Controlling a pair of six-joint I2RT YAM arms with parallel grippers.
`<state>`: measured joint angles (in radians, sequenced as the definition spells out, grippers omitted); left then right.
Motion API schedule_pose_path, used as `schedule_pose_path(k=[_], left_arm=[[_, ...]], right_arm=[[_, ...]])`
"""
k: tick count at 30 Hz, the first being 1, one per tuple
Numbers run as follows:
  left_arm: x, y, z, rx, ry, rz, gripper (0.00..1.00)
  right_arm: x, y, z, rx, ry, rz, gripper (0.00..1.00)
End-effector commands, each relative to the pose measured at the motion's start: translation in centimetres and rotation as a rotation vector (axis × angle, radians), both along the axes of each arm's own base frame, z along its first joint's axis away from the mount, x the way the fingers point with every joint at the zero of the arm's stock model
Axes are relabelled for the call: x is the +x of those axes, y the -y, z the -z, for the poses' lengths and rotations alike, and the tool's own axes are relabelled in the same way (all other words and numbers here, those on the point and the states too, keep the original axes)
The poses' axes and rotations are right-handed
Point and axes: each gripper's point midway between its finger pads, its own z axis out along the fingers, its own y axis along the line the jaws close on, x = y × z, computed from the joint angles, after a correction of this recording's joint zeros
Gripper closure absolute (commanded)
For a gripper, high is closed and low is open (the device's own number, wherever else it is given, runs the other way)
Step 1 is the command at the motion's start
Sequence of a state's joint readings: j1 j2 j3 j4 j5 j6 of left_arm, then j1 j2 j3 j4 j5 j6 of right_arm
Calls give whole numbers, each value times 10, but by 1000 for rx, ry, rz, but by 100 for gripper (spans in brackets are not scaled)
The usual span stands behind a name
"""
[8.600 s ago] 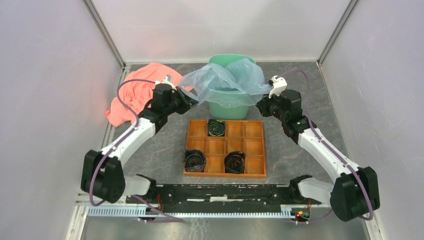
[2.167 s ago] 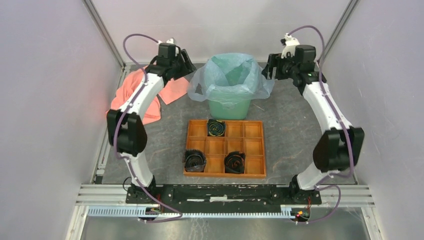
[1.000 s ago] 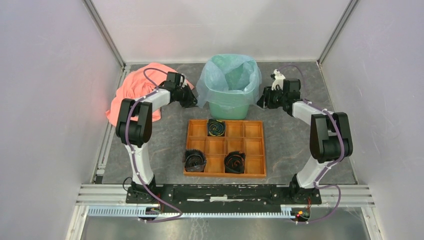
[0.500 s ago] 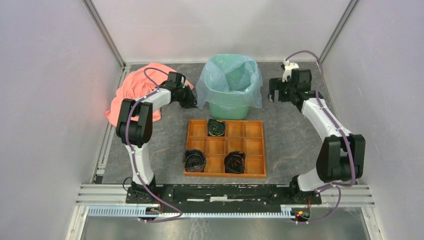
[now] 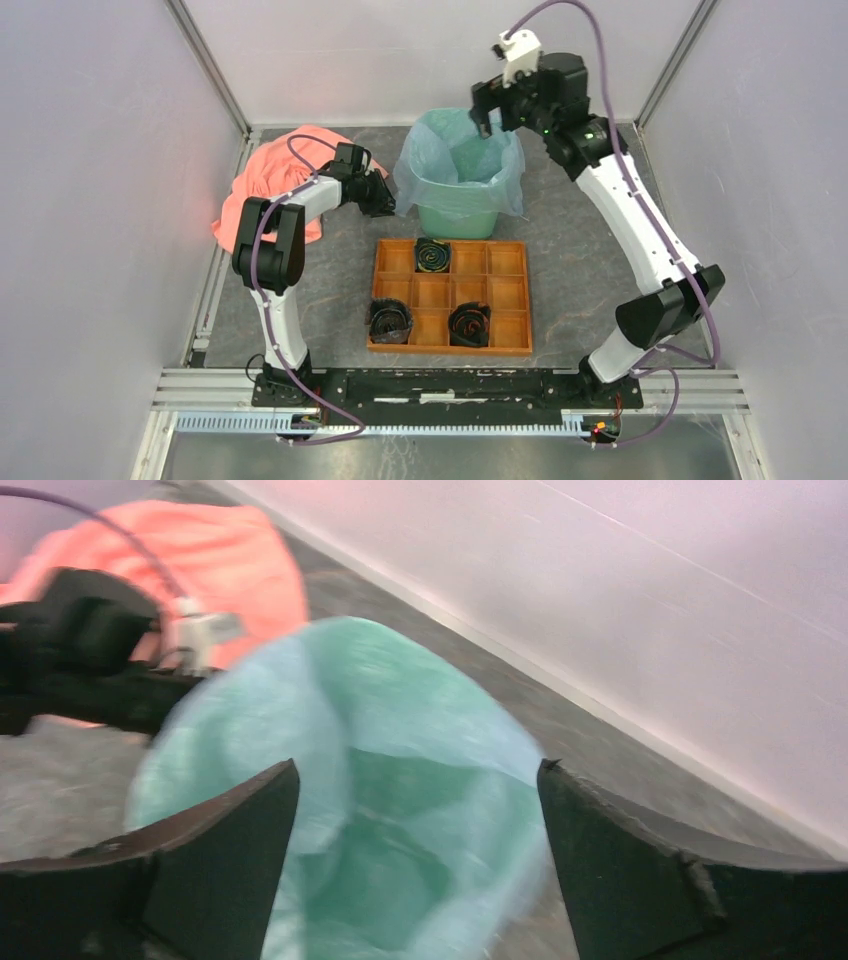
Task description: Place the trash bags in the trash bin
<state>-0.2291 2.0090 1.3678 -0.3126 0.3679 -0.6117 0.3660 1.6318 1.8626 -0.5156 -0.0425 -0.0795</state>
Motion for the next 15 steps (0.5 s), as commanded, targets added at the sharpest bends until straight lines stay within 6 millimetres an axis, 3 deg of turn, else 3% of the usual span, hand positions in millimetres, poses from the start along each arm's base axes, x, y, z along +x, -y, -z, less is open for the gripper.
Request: schedule_pose_path(k=[1, 4, 11, 15], left_arm=[[8, 5, -30, -24, 72, 20, 66], [8, 5, -33, -24, 80, 20, 65], [8, 7, -38, -41, 87, 24, 65], [7, 8, -39, -47, 87, 26, 64]], right_arm=[[-9, -62, 12, 118, -27, -205, 10], [4, -74, 44, 128, -89, -195, 24], [49, -38, 118, -97, -167, 40, 56], [60, -22, 137, -192, -159, 169, 61]])
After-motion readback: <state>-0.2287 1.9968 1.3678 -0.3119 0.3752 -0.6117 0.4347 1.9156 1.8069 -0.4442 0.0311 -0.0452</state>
